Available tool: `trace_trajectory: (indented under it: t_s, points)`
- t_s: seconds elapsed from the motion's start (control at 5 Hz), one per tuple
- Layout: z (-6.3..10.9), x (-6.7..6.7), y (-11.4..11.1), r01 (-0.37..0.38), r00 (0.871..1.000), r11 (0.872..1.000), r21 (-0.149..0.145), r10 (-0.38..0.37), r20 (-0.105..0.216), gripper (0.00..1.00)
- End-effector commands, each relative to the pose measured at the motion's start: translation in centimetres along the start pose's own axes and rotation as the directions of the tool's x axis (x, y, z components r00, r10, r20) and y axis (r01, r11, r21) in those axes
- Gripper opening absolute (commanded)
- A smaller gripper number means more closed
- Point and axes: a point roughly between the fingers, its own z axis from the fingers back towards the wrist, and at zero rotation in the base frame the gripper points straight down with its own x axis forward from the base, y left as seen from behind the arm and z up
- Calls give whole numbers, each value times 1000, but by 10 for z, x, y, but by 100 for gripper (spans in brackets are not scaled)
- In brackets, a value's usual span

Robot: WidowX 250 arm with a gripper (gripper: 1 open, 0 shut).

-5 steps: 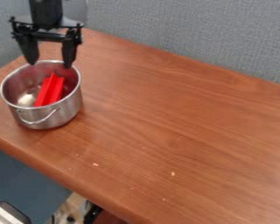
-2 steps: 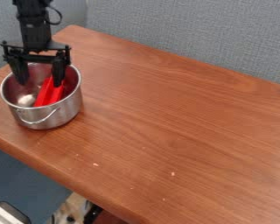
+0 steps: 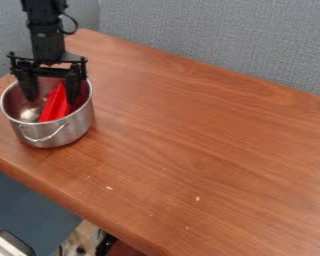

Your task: Move the red object from the metal pot to the table

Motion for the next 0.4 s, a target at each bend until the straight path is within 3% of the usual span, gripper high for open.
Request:
trace_trajectory:
  t_s: [0.0, 0.2]
  points:
    - [15, -2, -3, 17, 999, 1000, 16, -18, 44, 0]
    - [2, 1, -1, -52, 998, 999, 16, 51, 34, 100]
